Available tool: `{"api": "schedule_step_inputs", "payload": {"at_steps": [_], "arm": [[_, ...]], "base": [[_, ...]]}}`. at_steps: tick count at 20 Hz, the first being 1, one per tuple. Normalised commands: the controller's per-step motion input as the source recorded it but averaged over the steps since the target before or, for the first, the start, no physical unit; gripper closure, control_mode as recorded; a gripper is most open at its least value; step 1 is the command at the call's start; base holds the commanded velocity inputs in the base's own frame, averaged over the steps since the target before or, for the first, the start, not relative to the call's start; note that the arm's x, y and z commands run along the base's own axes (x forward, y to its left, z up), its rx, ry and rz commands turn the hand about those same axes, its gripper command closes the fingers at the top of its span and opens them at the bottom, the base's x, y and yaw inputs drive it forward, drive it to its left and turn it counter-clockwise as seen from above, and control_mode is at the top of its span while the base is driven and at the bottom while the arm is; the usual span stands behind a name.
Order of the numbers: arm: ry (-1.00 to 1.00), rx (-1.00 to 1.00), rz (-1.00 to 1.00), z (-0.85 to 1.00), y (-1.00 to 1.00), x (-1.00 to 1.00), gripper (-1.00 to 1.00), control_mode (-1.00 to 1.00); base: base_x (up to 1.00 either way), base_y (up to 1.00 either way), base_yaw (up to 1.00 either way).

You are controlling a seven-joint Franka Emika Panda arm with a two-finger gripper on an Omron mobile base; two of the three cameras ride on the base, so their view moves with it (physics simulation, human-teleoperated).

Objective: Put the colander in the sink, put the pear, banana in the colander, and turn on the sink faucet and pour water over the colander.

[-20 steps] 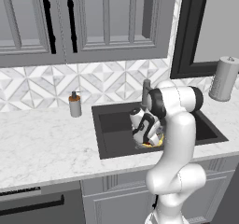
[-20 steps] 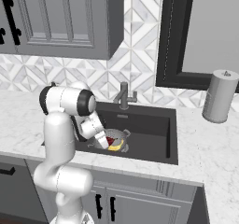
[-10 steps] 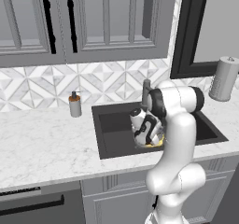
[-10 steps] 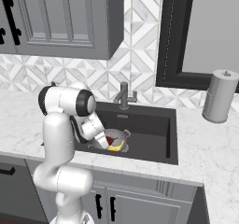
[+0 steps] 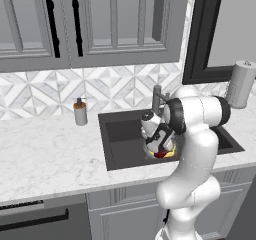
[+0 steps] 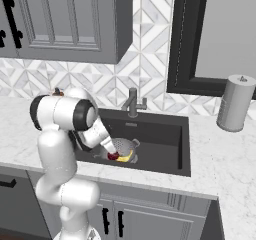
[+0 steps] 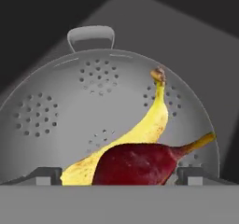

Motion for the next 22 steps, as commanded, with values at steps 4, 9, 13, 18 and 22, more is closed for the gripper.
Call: {"api": "schedule_step_inputs", "payload": {"at_steps": [4, 9, 13, 18, 22], "arm": [[-0.15, 0.00, 0.11, 0.99, 0.00, -0.33, -1.00, -1.00], [-0.03, 0.00, 0.14, 1.00, 0.17, -0.32, -1.00, -1.00], [0.00, -0.01, 0.16, 1.00, 0.19, -0.14, -1.00, -1.00], [0.00, -0.02, 0.15, 1.00, 0.11, -0.04, -1.00, -1.00], [0.00, 0.00, 0.17, 1.00, 0.00, -0.29, -1.00, -1.00]], "base": [[0.00, 0.00, 0.00], [0.00, 0.00, 0.00], [0.00, 0.00, 0.00], [0.00, 0.00, 0.00], [0.00, 0.00, 0.00]]}}
